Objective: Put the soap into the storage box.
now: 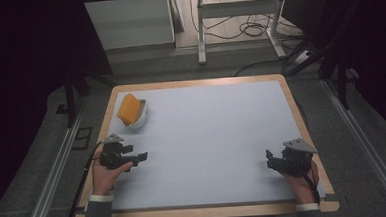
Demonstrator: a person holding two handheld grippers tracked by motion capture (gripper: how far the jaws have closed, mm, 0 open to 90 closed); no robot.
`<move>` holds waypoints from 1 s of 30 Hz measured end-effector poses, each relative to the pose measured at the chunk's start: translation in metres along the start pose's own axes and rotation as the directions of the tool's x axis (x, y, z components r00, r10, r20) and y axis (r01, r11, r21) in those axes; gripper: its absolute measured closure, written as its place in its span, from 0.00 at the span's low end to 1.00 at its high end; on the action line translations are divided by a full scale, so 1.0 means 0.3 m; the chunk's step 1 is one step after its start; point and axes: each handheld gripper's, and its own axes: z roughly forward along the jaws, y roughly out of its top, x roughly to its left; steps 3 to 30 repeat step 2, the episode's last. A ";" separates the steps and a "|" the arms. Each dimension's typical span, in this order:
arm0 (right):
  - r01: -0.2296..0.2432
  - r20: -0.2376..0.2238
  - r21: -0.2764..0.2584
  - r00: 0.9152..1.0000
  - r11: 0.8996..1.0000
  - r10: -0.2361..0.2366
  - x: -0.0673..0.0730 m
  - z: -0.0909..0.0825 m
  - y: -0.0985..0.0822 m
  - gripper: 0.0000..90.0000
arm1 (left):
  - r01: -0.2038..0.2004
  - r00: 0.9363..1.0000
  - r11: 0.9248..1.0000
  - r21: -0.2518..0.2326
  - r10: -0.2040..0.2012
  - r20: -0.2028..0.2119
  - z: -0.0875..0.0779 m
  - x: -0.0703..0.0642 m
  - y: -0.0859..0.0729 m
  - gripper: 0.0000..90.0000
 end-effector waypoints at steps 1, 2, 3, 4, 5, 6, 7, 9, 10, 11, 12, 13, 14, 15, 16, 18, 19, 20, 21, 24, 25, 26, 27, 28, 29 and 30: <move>-0.005 -0.001 -0.008 1.000 1.000 0.005 0.003 -0.003 0.002 0.09 | -0.003 1.000 1.000 0.008 0.003 -0.002 0.004 0.000 -0.002 0.24; -0.005 -0.001 -0.008 1.000 1.000 0.005 0.003 -0.003 0.002 0.09 | -0.003 1.000 1.000 0.008 0.003 -0.002 0.004 0.000 -0.002 0.24; -0.005 -0.001 -0.008 1.000 1.000 0.005 0.003 -0.003 0.002 0.09 | -0.003 1.000 1.000 0.008 0.003 -0.002 0.004 0.000 -0.002 0.24; -0.005 -0.001 -0.008 1.000 1.000 0.005 0.003 -0.003 0.002 0.09 | -0.003 1.000 1.000 0.008 0.003 -0.002 0.004 0.000 -0.002 0.24; -0.005 -0.001 -0.008 1.000 1.000 0.005 0.003 -0.003 0.002 0.09 | -0.003 1.000 1.000 0.008 0.003 -0.002 0.004 0.000 -0.002 0.24; -0.005 -0.001 -0.008 1.000 1.000 0.005 0.003 -0.003 0.002 0.09 | -0.003 1.000 1.000 0.008 0.003 -0.002 0.004 0.000 -0.002 0.24; -0.005 -0.001 -0.008 1.000 1.000 0.005 0.003 -0.003 0.002 0.09 | -0.003 1.000 1.000 0.008 0.003 -0.002 0.004 0.000 -0.002 0.24; -0.005 -0.001 -0.008 1.000 1.000 0.005 0.003 -0.003 0.002 0.09 | -0.003 1.000 1.000 0.008 0.003 -0.002 0.004 0.000 -0.002 0.24; -0.005 -0.001 -0.008 1.000 1.000 0.005 0.003 -0.003 0.002 0.09 | -0.003 1.000 1.000 0.008 0.003 -0.002 0.004 0.000 -0.002 0.24; -0.005 -0.001 -0.008 1.000 1.000 0.005 0.003 -0.003 0.002 0.09 | -0.003 1.000 1.000 0.008 0.003 -0.002 0.004 0.000 -0.002 0.24; -0.005 -0.001 -0.008 1.000 1.000 0.005 0.003 -0.003 0.002 0.09 | -0.003 1.000 1.000 0.008 0.003 -0.002 0.004 0.000 -0.002 0.24; -0.005 -0.001 -0.008 1.000 1.000 0.005 0.003 -0.003 0.002 0.09 | -0.003 1.000 1.000 0.008 0.003 -0.002 0.004 0.000 -0.002 0.24; -0.005 -0.001 -0.008 1.000 1.000 0.005 0.003 -0.003 0.002 0.09 | -0.003 1.000 1.000 0.008 0.003 -0.002 0.004 0.000 -0.002 0.24; -0.005 -0.001 -0.008 1.000 1.000 0.005 0.003 -0.003 0.002 0.09 | -0.003 1.000 1.000 0.008 0.003 -0.002 0.004 0.000 -0.002 0.24; -0.005 -0.001 -0.008 1.000 1.000 0.005 0.003 -0.003 0.002 0.09 | -0.003 1.000 1.000 0.008 0.003 -0.002 0.004 0.000 -0.002 0.24; -0.005 -0.001 -0.008 1.000 1.000 0.005 0.003 -0.003 0.002 0.09 | -0.003 1.000 1.000 0.008 0.003 -0.002 0.004 0.000 -0.002 0.24; -0.005 -0.001 -0.008 1.000 1.000 0.005 0.003 -0.003 0.002 0.09 | -0.003 1.000 1.000 0.008 0.003 -0.002 0.004 0.000 -0.002 0.24; -0.005 -0.001 -0.008 1.000 1.000 0.005 0.003 -0.003 0.002 0.09 | -0.003 1.000 1.000 0.008 0.003 -0.002 0.004 0.000 -0.002 0.24; -0.005 -0.001 -0.008 1.000 1.000 0.005 0.003 -0.003 0.002 0.09 | -0.003 1.000 1.000 0.008 0.003 -0.002 0.004 0.000 -0.002 0.24; -0.005 -0.001 -0.008 1.000 1.000 0.005 0.003 -0.003 0.002 0.09 | -0.003 1.000 1.000 0.008 0.003 -0.002 0.004 0.000 -0.002 0.24; -0.005 -0.001 -0.008 1.000 1.000 0.005 0.003 -0.003 0.002 0.09 | -0.003 1.000 1.000 0.008 0.003 -0.002 0.004 0.000 -0.002 0.24; -0.005 -0.001 -0.008 1.000 1.000 0.005 0.003 -0.003 0.002 0.09 | -0.003 1.000 1.000 0.008 0.003 -0.002 0.004 0.000 -0.002 0.24; -0.005 -0.001 -0.008 1.000 1.000 0.005 0.003 -0.003 0.002 0.09 | -0.003 1.000 1.000 0.008 0.003 -0.002 0.004 0.000 -0.002 0.24; -0.005 -0.001 -0.008 1.000 1.000 0.005 0.003 -0.003 0.002 0.09 | -0.003 1.000 1.000 0.008 0.003 -0.002 0.004 0.000 -0.002 0.24; -0.005 -0.001 -0.008 1.000 1.000 0.005 0.003 -0.003 0.002 0.09 | -0.003 1.000 1.000 0.008 0.003 -0.002 0.004 0.000 -0.002 0.24; -0.005 -0.001 -0.008 1.000 1.000 0.005 0.003 -0.003 0.002 0.09 | -0.003 1.000 1.000 0.008 0.003 -0.002 0.004 0.000 -0.002 0.24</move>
